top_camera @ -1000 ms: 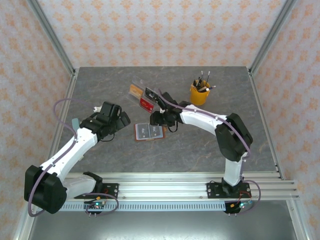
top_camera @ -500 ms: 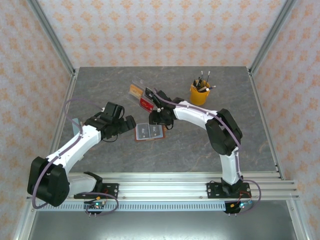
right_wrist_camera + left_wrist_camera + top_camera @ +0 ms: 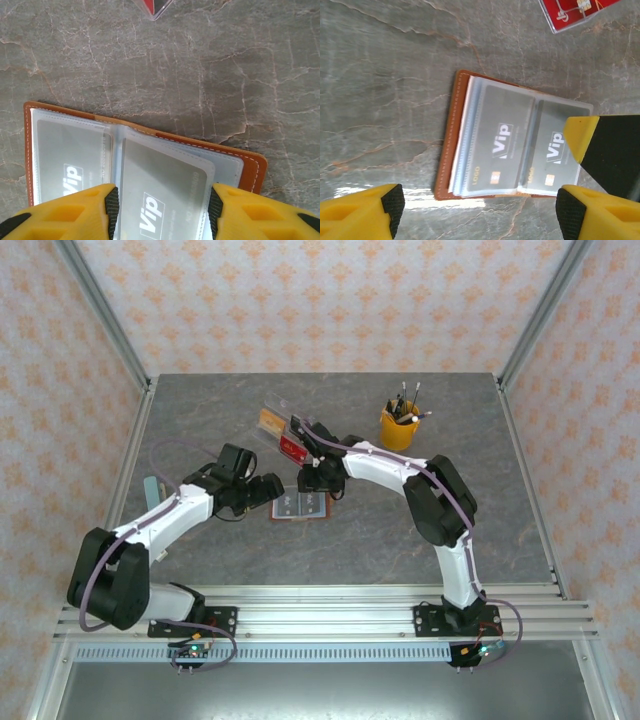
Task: Take the credit cards out of the card holder
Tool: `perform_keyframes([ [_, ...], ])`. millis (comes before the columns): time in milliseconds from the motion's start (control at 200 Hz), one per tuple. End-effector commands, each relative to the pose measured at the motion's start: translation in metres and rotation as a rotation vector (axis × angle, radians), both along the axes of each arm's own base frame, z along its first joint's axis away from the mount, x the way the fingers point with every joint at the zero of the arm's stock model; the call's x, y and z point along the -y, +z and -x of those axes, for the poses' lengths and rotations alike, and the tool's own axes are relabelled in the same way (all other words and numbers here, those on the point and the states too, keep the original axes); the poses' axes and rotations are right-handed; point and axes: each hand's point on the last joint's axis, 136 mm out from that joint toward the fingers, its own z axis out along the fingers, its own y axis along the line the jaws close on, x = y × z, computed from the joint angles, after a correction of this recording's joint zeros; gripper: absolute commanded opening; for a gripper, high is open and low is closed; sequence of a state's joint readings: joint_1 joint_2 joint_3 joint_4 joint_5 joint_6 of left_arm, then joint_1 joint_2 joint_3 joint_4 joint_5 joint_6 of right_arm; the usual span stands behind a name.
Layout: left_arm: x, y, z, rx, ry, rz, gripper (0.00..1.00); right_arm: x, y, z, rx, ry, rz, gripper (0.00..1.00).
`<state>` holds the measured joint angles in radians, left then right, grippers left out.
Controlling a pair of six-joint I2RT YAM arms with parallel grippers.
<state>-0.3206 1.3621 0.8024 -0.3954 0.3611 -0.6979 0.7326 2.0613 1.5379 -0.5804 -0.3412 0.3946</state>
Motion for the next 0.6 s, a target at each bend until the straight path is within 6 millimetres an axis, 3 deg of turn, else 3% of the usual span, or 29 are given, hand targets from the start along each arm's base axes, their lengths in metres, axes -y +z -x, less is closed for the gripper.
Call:
perform_keyframes([
  [0, 0.021, -0.004, -0.009, 0.008, -0.028, 0.081, 0.71, -0.004, 0.008, 0.000, -0.008, 0.014, -0.026, 0.48],
  [170, 0.033, -0.025, -0.011, -0.046, -0.040, 0.077, 0.54, -0.008, 0.024, 0.001, 0.002, 0.011, -0.088, 0.46],
  [335, 0.026, -0.044, -0.013, -0.105, -0.026, 0.018, 0.39, -0.011, 0.028, 0.003, -0.014, 0.037, -0.122, 0.45],
  [591, 0.018, -0.064, -0.007, -0.169, -0.001, -0.032, 0.30, -0.013, 0.035, 0.006, -0.035, 0.032, -0.180, 0.41],
])
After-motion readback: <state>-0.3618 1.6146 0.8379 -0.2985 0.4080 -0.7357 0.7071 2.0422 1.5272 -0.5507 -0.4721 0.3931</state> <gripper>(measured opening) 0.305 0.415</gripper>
